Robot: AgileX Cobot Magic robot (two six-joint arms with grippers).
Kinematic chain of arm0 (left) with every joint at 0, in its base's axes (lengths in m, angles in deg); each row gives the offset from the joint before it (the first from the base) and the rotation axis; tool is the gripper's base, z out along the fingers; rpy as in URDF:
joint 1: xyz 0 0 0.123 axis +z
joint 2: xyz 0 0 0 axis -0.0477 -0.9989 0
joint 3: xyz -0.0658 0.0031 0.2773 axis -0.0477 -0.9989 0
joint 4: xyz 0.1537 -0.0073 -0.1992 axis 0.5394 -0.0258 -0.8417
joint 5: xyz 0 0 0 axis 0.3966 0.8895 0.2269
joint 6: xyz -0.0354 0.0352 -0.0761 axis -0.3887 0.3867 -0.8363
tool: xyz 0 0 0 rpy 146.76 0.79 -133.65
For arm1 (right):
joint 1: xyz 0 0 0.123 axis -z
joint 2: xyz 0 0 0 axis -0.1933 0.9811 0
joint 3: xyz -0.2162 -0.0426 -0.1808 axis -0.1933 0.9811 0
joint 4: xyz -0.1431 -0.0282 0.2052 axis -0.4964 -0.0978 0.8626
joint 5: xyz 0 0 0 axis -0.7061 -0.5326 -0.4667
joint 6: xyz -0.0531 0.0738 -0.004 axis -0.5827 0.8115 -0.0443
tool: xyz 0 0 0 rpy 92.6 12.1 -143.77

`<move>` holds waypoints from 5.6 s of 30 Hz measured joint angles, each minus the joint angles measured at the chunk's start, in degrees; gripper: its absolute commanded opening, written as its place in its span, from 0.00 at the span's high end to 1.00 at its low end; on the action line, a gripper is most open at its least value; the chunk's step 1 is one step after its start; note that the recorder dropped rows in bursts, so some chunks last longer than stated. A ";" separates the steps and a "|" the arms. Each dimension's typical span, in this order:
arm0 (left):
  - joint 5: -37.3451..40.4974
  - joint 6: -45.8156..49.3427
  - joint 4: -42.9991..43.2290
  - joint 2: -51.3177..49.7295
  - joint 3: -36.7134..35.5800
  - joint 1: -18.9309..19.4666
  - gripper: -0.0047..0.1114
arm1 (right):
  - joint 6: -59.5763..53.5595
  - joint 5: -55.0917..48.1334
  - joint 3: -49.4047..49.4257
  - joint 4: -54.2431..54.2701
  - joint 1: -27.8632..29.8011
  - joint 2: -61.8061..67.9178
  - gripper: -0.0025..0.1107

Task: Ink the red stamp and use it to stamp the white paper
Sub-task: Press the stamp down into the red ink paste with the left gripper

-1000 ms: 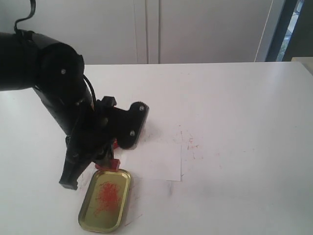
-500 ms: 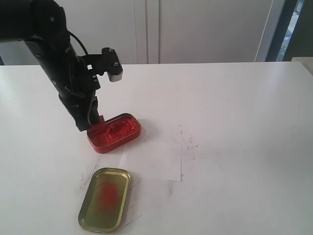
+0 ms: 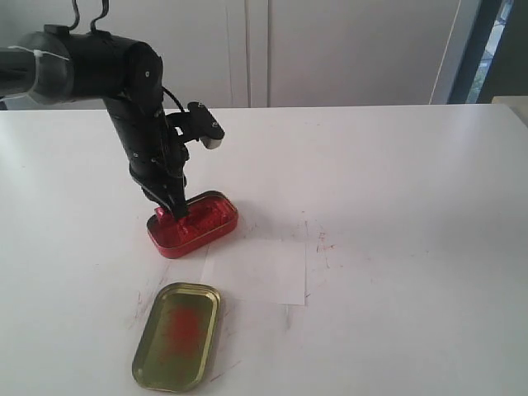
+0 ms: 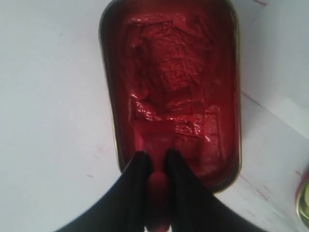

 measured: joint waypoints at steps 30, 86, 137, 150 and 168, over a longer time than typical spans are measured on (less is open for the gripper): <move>-1.81 -1.99 -2.34 -3.05 4.03 0.00 0.96 | 0.51 0.00 0.00 0.00 0.00 0.00 0.98; 0.41 -4.99 -2.46 -11.08 10.40 -2.55 0.96 | 0.73 0.00 0.00 0.00 0.00 0.00 0.98; -0.17 -6.96 -4.93 -7.99 9.14 0.01 0.96 | 0.84 0.00 0.00 0.00 0.00 0.00 0.98; 0.53 -6.96 -4.93 -4.80 9.14 0.01 0.96 | 0.84 0.00 0.00 0.00 0.00 0.00 0.98; 1.56 -6.96 -4.93 -4.51 9.14 0.01 0.96 | 0.84 0.00 0.00 0.00 0.00 0.00 0.98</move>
